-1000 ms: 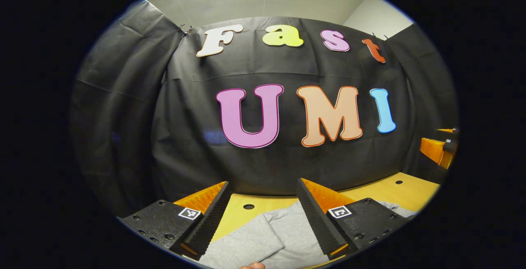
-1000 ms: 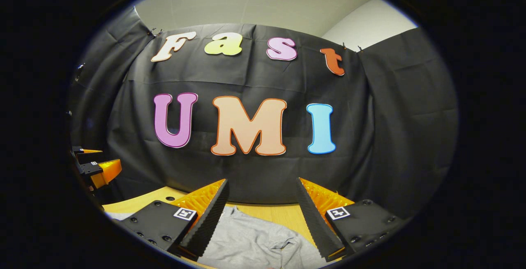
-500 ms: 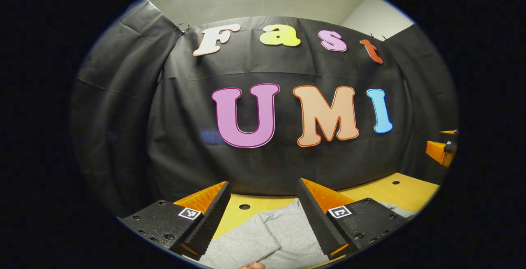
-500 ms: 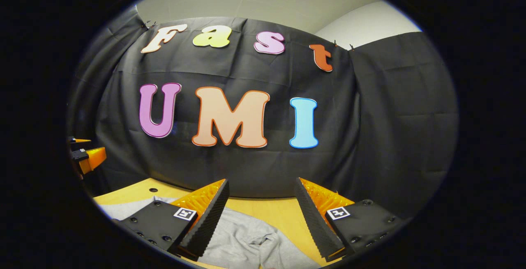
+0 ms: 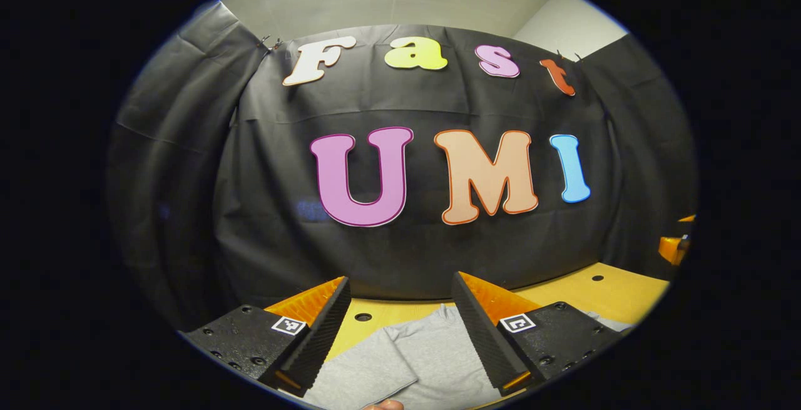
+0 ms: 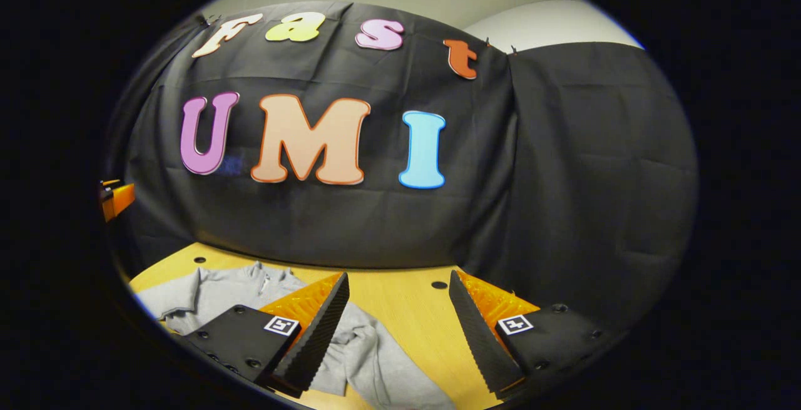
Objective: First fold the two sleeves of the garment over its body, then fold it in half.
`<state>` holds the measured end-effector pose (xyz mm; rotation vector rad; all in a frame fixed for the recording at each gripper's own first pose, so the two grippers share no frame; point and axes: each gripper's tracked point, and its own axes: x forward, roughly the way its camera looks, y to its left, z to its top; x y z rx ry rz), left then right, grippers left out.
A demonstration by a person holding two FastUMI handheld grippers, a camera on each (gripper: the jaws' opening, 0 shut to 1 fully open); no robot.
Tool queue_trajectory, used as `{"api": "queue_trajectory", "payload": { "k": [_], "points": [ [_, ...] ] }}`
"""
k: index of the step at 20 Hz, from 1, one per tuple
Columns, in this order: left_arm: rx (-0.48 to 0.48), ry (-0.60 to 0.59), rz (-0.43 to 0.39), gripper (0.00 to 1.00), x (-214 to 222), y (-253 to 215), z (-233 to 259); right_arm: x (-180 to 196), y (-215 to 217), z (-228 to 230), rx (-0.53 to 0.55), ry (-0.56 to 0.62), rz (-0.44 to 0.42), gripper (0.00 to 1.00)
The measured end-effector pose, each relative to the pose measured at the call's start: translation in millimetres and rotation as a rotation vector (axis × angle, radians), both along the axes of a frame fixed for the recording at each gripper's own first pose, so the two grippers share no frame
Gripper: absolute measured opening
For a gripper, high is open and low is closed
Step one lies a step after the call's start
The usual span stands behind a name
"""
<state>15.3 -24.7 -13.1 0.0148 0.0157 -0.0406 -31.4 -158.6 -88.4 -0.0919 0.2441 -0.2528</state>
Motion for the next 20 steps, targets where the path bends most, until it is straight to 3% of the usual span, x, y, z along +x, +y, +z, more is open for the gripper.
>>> {"api": "queue_trajectory", "payload": {
  "k": [8, 20],
  "points": [
    [0.006, 0.024, -0.042, 0.99, 4, -20, -9, -43, -43, -86, -0.035, 0.205, -0.064, 0.99],
    [0.02, 0.045, -0.067, 0.96, 13, -34, -18, -121, -69, -210, 0.097, 0.541, -0.141, 1.0]
  ]
}}
